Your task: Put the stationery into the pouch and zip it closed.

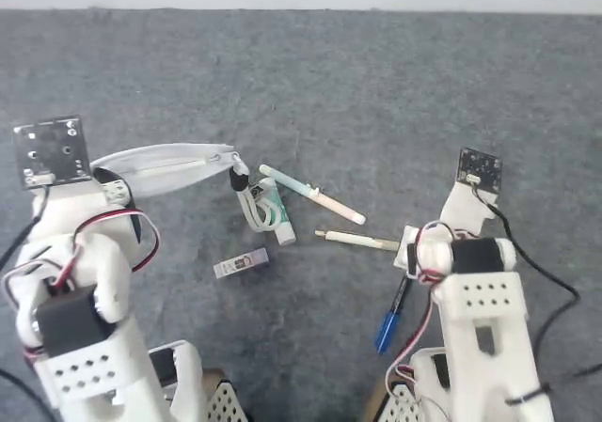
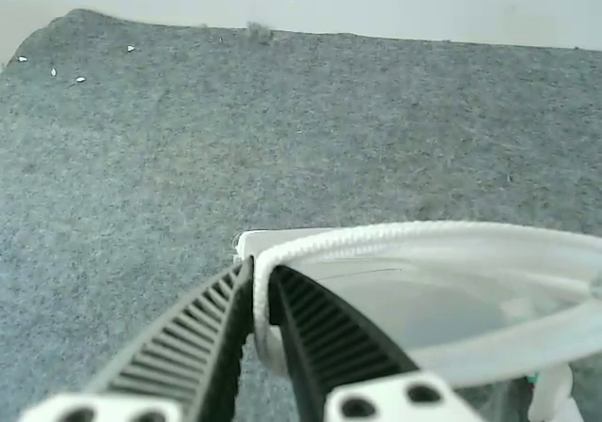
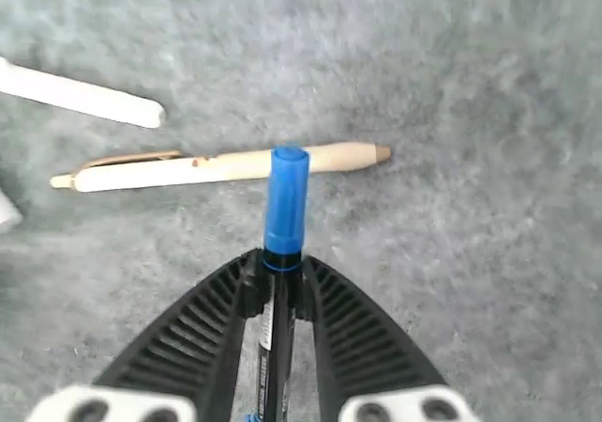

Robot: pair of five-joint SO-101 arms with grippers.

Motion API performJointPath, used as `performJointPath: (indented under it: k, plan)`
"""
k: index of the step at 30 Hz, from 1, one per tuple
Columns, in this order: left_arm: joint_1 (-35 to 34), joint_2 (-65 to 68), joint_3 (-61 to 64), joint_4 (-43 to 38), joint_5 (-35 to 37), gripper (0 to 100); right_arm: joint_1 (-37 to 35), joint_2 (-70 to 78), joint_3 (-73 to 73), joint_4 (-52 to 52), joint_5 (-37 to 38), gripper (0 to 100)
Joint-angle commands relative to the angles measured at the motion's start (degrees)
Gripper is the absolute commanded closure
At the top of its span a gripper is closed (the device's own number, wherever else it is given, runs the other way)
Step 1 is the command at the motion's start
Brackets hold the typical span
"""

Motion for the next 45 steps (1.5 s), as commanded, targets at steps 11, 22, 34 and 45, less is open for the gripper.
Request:
performJointPath:
  k: [11,22,34,45]
  plan:
    - [0.2,0.5,0.1,1.4,-0.3,99,-14.2,-17.1,-3.6,0.2,2.5,99.2]
    - [0.2,0.5,0.0,1.2,1.7,99,-23.5,-20.4,-16.2,-3.9,2.8,99.2]
    - [0.3,0.5,0.0,1.2,1.8,99,-31.5,-20.1,-16.2,-22.7,7.0,99.2]
    - [0.3,0.5,-0.1,0.0,3.4,99,-36.4,-20.0,-16.2,-35.6,7.6,99.2]
